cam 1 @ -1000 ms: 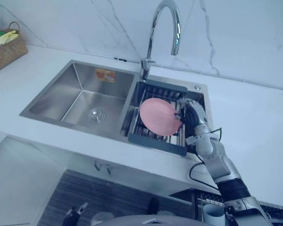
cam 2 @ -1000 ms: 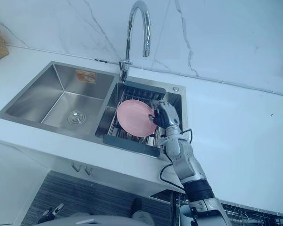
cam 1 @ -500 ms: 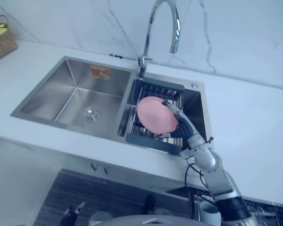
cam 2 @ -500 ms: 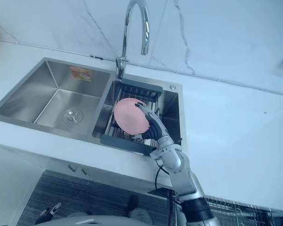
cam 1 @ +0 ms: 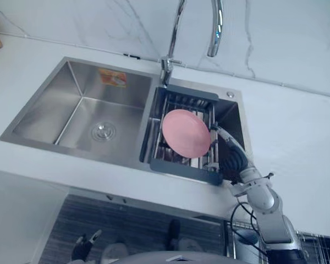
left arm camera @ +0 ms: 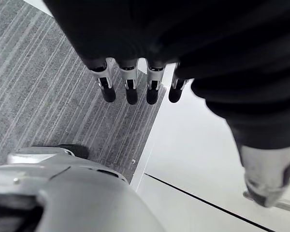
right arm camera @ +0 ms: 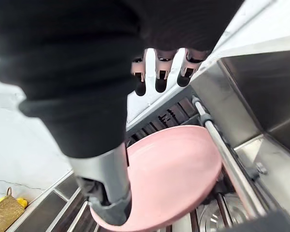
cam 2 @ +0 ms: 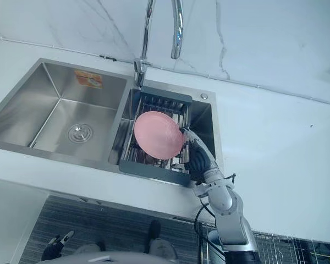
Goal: Walk over to the sink, pick up the cup, carry it to the dishwasher, place the cup inside the dishwasher, then close the dishwasher door
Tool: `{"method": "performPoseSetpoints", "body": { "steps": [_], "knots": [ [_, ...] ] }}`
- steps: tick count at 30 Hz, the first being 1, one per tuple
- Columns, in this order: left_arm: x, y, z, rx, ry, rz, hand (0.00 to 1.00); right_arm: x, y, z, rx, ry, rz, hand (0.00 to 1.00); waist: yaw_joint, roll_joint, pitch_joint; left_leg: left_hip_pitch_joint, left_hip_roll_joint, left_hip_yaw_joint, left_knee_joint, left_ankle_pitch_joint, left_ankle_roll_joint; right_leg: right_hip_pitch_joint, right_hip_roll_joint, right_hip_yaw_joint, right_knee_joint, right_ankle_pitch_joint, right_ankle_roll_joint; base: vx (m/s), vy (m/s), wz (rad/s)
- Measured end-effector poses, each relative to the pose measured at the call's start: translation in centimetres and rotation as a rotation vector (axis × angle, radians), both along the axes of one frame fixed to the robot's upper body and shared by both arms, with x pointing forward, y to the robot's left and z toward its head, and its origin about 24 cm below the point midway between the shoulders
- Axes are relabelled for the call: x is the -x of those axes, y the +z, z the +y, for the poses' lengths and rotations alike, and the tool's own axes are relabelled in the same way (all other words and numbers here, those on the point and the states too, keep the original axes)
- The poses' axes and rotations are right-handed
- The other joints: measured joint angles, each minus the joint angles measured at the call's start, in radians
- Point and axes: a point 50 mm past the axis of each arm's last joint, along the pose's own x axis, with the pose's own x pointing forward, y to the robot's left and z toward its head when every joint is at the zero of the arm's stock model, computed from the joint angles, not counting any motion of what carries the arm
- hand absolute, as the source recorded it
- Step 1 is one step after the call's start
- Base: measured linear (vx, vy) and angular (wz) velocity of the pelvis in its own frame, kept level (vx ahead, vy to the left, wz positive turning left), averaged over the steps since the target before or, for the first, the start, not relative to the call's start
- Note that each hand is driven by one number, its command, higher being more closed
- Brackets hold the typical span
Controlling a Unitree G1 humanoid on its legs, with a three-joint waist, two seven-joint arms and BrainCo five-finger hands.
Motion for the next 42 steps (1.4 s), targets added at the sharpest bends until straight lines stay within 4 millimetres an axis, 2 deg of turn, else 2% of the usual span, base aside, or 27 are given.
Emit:
{"method": "performPoseSetpoints", "body": {
  "steps": [9,18,25,28,32,42],
  "knots": [
    [0.2,0.0,0.0,-0.009,-0.003,0.008,0.0,-0.6,0.4,1.4,0.118,0.038,-0.03,0.0,0.01,0.0,-0.001,0.012,0.002,0.029,0.006,-0.008,0.008,0.022,-0.007,-0.001,0.008,-0.013,0.002,-0.04,0.008,0.08],
    [0.4,-0.1,-0.1,-0.011,-0.017,0.016,0.0,-0.7,-0.4,2.2,0.212,0.056,-0.003,0.0,0.021,0.002,-0.008,0.019,0.002,0.022,-0.018,0.009,0.006,0.025,-0.012,-0.01,0.007,-0.011,0.006,-0.05,-0.004,0.03],
    [0.5,-0.1,-0.1,-0.019,-0.047,0.027,0.0,-0.9,-1.6,3.0,0.283,0.044,0.02,0.0,0.023,0.0,-0.039,0.033,-0.003,0.01,-0.062,0.031,0.001,0.026,-0.011,-0.021,-0.003,-0.011,0.009,0.01,0.0,0.02],
    [0.4,-0.1,-0.1,-0.023,-0.065,0.029,0.0,-1.3,-1.6,3.2,0.295,0.032,0.013,0.0,0.024,-0.003,-0.04,0.032,-0.004,0.004,-0.064,0.034,0.001,0.027,-0.011,-0.027,-0.003,-0.011,0.009,-0.01,0.002,0.05],
    [0.4,-0.1,-0.1,-0.023,-0.066,0.028,0.0,-1.8,-3.3,3.2,0.325,-0.007,0.079,0.0,0.035,-0.005,-0.041,0.03,-0.005,0.001,-0.068,0.038,0.001,0.026,-0.009,-0.031,-0.003,-0.011,0.009,-0.03,-0.001,0.04],
    [0.5,-0.1,0.0,-0.025,-0.066,0.031,0.0,-2.6,-4.7,3.7,0.343,-0.026,0.153,0.0,0.042,-0.01,-0.045,0.033,-0.017,-0.026,-0.102,0.065,0.003,0.026,-0.016,-0.055,-0.004,-0.011,0.01,-0.02,0.004,0.08]
  ]
}}
